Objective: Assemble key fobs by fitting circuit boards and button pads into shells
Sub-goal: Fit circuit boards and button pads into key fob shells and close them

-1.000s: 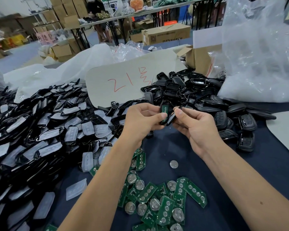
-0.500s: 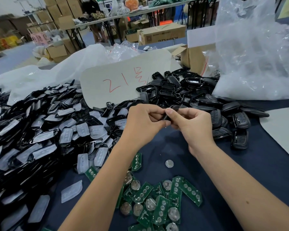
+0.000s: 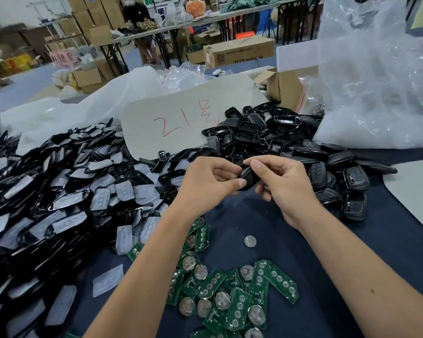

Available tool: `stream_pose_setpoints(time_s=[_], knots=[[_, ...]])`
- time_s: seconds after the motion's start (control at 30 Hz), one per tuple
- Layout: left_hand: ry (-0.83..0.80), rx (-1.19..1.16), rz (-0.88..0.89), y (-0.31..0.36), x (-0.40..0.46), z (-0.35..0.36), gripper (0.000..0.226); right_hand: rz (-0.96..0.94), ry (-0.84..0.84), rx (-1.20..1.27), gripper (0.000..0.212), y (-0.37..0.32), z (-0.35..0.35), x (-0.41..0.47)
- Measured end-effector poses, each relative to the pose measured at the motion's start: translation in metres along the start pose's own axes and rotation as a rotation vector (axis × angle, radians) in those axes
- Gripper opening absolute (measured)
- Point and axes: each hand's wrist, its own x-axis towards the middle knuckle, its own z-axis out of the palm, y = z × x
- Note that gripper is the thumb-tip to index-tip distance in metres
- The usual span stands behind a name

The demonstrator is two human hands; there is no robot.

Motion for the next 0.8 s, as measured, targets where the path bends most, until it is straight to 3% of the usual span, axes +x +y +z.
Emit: stream_pose_setpoints(time_s=[0.33,0.8], knots=[[0.095,-0.019,-0.003,-0.006,0.003,0.0,0.015,-0.002,-0.017,0.121,0.014,0.001,-0.002,0.002],[0.084,-0.053,0.001,-0.011,0.004,-0.008,0.017,0.037,-0.115,0.155,0.022,0.003,-0.004,0.002]])
